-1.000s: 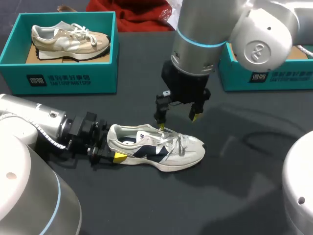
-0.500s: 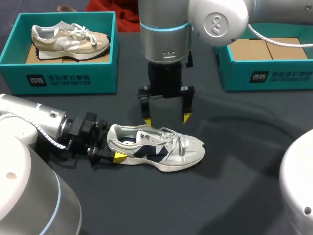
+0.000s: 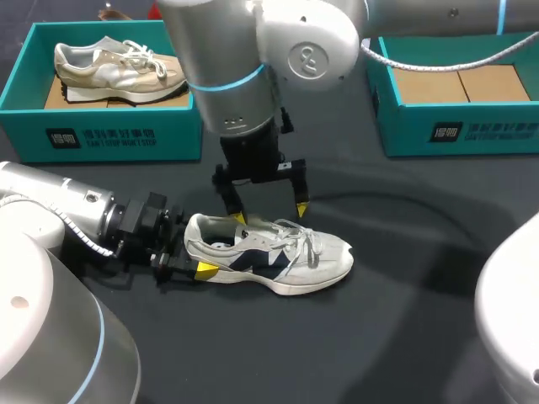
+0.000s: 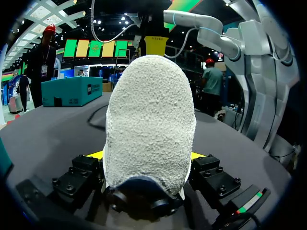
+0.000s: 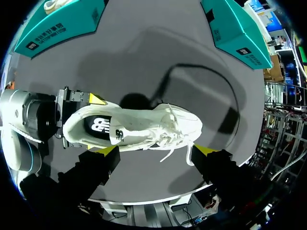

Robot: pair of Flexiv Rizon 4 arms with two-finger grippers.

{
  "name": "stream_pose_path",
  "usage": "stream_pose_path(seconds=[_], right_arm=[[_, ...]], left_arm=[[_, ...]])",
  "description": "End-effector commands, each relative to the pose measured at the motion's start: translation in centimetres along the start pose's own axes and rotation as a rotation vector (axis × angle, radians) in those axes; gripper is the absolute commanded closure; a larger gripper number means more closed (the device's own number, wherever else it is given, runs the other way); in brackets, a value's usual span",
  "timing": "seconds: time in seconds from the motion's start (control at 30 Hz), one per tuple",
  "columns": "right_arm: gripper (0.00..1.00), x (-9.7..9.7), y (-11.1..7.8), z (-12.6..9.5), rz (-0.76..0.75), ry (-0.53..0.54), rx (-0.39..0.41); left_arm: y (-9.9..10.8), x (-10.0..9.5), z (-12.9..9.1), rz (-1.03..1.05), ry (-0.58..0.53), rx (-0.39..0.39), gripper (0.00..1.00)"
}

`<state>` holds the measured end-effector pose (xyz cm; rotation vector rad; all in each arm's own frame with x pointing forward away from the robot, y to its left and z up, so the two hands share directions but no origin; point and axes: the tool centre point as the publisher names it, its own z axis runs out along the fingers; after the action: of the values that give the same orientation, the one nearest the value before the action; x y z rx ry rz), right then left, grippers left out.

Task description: Take the shoe out of the shoebox, open the shoe tongue, remove and reinsert the insole, then place the shoe into the shoebox

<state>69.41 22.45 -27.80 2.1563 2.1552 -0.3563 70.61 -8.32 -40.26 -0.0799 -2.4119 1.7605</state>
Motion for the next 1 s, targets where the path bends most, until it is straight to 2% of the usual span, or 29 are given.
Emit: stream_pose_path(seconds=[0.03,0.37,0.77,1.0], right_arm=[[0.00,1.0,0.3,0.8,0.011,-0.073,0.001],[0.00,2.2,0.5,1.8,0.072,-0.133,-0.003],[0.00,4.0,1.0,2.6,0.066,-0.167,-0.010],[0.00,4.4,1.1,3.2,0.046,-0.201,-0.023]], left_arm=[[0.3,0.0,0.1,-0.001,0.000,0.000,1.00],[0.3,0.0,0.1,-0.001,0.000,0.000,1.00],[0.3,0.0,0.1,-0.001,0.000,0.000,1.00],[0.3,0.0,0.1,-0.001,0.000,0.000,1.00]])
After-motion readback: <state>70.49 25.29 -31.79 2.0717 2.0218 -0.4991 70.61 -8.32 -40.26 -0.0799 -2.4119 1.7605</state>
